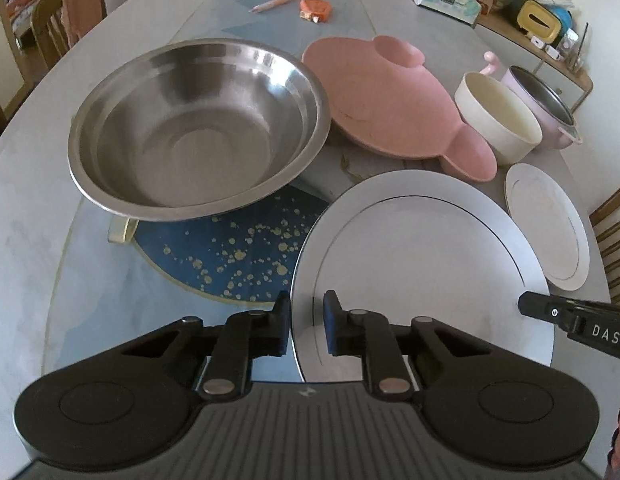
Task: Organize plates and bowls
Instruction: 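Lower both grippers onto the large white plate rim and close them, then carry the large white plate with both grippers away from the bowls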
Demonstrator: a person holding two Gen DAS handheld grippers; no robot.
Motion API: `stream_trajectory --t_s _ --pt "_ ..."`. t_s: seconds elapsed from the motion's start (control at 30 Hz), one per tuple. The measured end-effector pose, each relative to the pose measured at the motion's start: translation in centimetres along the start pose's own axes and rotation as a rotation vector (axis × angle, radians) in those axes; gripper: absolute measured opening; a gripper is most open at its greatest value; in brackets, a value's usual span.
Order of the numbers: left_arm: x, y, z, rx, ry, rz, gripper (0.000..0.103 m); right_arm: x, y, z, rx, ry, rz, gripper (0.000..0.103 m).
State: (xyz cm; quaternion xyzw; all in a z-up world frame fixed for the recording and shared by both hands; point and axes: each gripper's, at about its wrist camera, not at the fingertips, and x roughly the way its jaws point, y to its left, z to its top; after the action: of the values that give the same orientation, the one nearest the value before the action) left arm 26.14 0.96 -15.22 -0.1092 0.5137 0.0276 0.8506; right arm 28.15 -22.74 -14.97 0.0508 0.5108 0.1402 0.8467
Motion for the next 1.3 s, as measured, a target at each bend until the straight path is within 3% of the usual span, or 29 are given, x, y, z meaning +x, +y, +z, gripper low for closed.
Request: stream_trajectory --t_s 0.57,1.3 --pt "-1.7 1.8 -1.8 -0.073 -0.007 -0.002 0.011 -0.9 1.3 -1.0 0.014 0.020 0.023 0.011" --pt "-10.4 11.2 -11.3 -0.201 -0.081 0.129 0.011 -3.1 11.3 -7.3 -0.171 0.098 0.193 0.010"
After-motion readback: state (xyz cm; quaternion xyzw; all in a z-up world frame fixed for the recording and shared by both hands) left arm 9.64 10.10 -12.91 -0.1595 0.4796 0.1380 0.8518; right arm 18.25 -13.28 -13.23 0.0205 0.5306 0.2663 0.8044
